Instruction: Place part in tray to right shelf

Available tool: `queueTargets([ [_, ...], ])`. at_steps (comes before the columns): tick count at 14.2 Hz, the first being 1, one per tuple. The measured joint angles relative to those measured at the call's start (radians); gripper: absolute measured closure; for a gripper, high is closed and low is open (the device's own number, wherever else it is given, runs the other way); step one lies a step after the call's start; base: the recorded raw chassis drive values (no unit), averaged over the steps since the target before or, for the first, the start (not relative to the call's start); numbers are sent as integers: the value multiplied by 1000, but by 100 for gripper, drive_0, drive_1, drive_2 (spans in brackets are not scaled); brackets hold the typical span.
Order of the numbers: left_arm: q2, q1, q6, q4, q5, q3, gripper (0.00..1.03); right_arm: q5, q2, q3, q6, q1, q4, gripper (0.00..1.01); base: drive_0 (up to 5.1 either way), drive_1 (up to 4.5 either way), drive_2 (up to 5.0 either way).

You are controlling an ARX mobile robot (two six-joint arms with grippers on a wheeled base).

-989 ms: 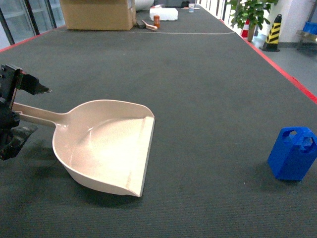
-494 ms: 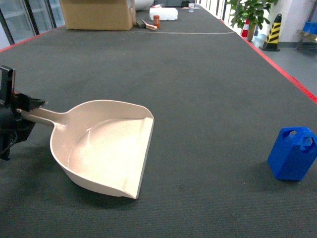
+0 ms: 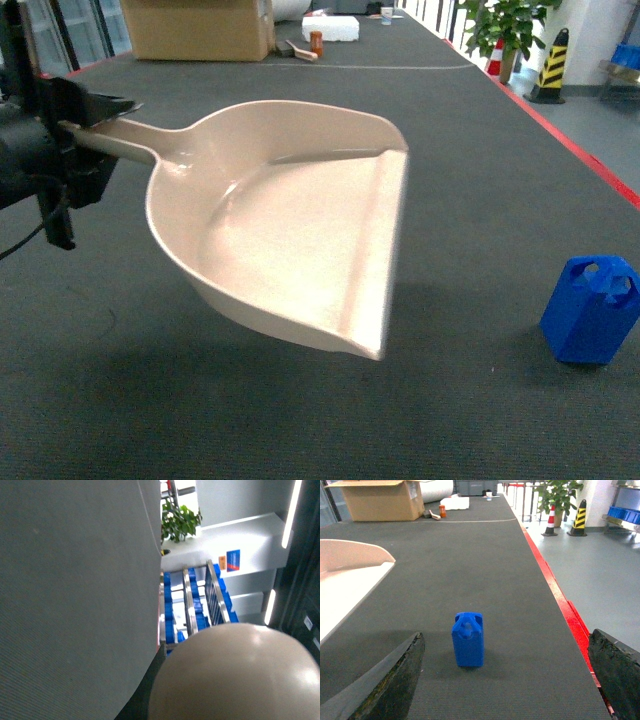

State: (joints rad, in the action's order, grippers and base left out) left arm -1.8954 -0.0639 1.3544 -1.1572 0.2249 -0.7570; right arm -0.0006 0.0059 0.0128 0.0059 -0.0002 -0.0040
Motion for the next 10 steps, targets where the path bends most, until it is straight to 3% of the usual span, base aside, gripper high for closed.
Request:
queueTargets([
  [3,58,-122,28,-4,-16,15,86,0,0,0,0,0,0,3,0,0,0],
  [5,74,-168,30,6,-26,18,86,0,0,0,0,0,0,3,0,0,0],
  [9,79,-189,22,34,-53,45,86,0,0,0,0,0,0,3,0,0,0],
  [10,79,-189,22,34,-53,45,86,21,9,7,-6,6,-41,3,0,0,0],
])
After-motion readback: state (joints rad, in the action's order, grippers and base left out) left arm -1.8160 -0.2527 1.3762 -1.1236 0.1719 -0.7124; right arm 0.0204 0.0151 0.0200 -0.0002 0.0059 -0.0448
